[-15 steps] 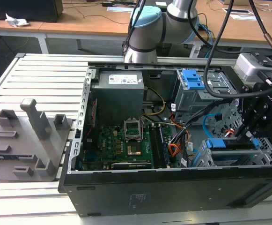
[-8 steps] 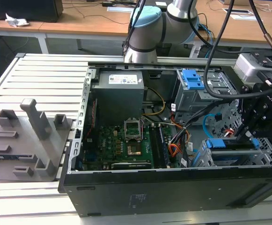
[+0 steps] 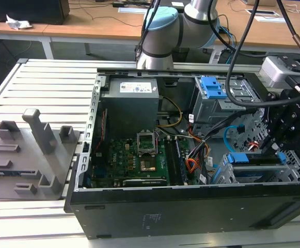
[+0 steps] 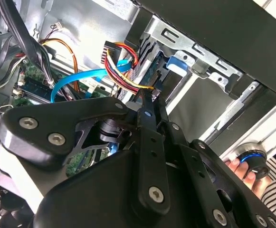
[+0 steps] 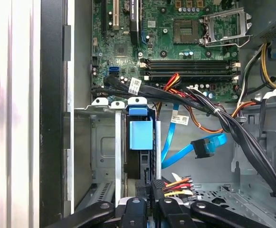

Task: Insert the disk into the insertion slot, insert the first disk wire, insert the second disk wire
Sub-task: 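Insert the first disk wire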

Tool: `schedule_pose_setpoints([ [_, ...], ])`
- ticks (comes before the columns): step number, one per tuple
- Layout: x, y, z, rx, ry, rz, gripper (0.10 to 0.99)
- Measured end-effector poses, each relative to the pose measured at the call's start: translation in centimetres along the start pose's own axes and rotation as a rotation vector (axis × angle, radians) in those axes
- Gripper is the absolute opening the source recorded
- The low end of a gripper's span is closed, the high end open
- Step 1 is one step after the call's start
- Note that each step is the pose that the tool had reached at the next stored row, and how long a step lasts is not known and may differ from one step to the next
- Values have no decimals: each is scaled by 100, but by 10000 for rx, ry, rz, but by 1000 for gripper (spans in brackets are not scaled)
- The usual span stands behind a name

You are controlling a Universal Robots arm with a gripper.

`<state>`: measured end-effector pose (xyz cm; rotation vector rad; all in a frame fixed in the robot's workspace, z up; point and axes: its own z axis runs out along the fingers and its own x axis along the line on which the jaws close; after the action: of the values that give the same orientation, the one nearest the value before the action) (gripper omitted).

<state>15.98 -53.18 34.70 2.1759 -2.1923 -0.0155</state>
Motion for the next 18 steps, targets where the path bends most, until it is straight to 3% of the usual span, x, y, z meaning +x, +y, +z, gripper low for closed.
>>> schedule_pose_setpoints([
  [5, -3, -20, 31, -4, -6, 0, 165],
  [18, -4, -20, 27, -2, -103, -6, 165],
])
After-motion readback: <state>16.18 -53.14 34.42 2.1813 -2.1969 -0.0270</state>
